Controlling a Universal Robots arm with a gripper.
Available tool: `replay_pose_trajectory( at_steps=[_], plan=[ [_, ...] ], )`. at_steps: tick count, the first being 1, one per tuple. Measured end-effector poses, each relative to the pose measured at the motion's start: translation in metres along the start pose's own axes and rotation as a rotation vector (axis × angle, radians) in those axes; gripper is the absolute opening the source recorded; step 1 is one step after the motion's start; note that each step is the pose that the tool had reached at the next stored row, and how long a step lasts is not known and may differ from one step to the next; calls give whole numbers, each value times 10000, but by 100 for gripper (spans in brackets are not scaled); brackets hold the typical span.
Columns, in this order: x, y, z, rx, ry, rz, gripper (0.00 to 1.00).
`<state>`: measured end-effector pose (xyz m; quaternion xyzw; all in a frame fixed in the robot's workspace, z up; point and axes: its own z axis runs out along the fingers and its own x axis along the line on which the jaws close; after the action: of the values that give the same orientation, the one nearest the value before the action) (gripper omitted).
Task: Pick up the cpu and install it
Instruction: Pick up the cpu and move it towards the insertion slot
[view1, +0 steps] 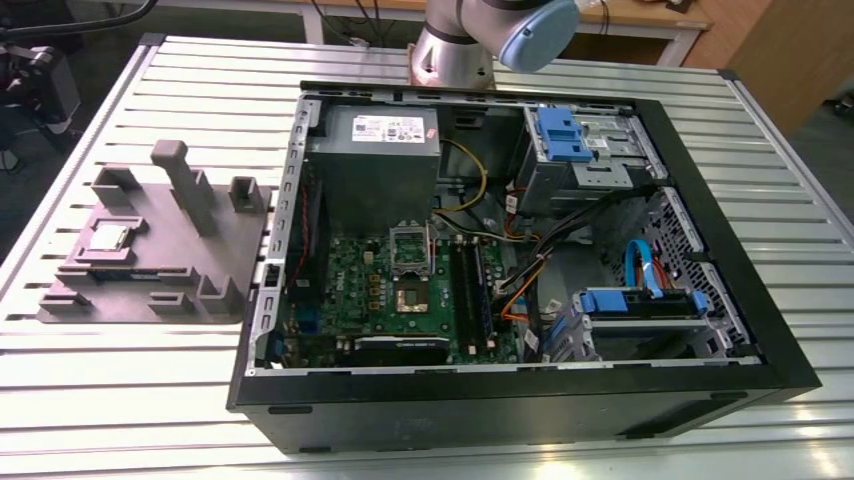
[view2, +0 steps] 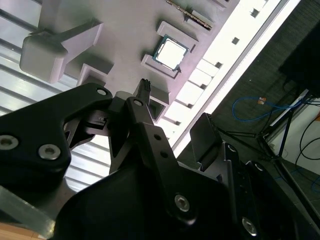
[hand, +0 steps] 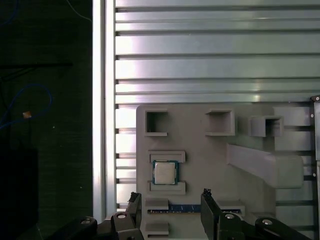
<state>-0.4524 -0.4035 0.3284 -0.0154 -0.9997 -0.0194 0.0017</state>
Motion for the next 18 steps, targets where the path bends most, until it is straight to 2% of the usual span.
replay_pose_trajectory(
  at_steps=[10,12,16,18],
  plan=[
    [0,-1,31,0,0,0,59],
    [0,-3,72,0,0,0,59],
    [0,-3,79,-1,-1,0,59],
    [0,-4,108,0,0,0,59]
  ],
)
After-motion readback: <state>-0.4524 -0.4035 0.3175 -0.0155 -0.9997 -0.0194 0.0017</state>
